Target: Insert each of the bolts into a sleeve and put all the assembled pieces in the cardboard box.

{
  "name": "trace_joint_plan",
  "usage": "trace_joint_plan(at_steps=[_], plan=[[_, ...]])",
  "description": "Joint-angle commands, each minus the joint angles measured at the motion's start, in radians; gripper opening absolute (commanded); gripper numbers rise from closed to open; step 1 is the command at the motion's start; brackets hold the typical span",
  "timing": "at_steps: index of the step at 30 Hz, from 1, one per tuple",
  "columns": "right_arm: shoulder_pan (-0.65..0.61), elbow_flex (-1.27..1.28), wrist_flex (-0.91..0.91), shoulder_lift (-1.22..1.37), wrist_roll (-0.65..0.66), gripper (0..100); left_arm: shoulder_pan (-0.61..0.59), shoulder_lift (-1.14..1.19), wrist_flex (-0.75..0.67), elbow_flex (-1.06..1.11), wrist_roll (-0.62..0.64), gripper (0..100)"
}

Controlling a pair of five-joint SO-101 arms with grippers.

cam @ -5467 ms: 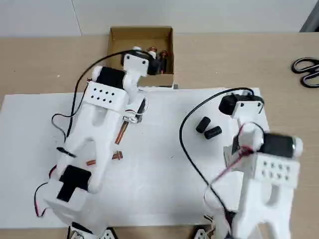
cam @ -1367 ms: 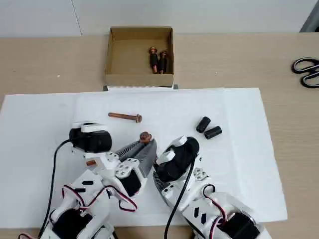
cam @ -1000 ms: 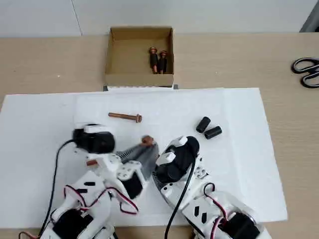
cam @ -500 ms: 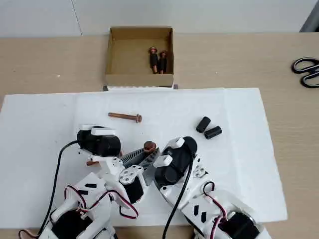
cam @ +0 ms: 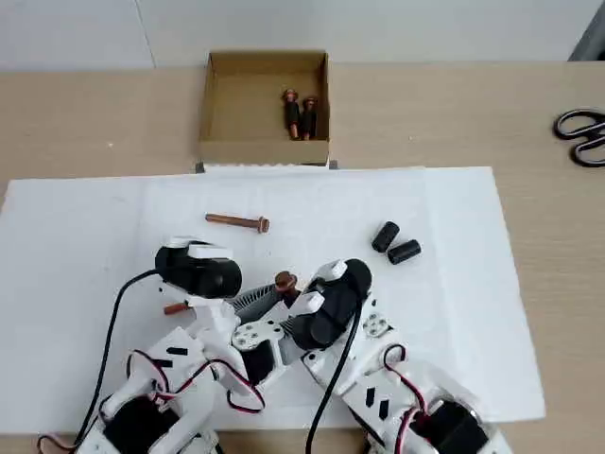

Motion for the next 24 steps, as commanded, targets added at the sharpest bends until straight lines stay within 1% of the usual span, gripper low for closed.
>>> trace_joint_plan(at_steps=[1,4,6,10,17,20,22,24], plan=[[0.008,-0.012,-0.048,-0.016,0.005,0.4,0.0,0.011,0.011,-0.007,-0.021,28],[0.008,-0.011,-0.05,-0.016,0.005,0.4,-0.057,0.011,0.009,-0.036,-0.049,28],[0.008,-0.011,-0.05,-0.016,0.005,0.4,-0.1,0.017,0.008,-0.058,-0.089,28],[0.008,-0.011,-0.048,-0.016,0.005,0.4,-0.153,0.014,0.012,-0.065,-0.149,28],[0.008,0.02,-0.056,-0.016,0.005,0.4,-0.166,0.012,0.011,-0.104,-0.146,28],[0.022,0.021,-0.056,-0.016,0.005,0.4,-0.207,0.012,0.006,-0.137,-0.146,28],[0.053,0.021,-0.056,-0.016,0.005,0.4,-0.245,0.012,0.006,-0.142,-0.147,23],[0.085,0.021,-0.054,-0.016,0.003,0.4,-0.293,0.012,0.006,-0.127,-0.149,13]])
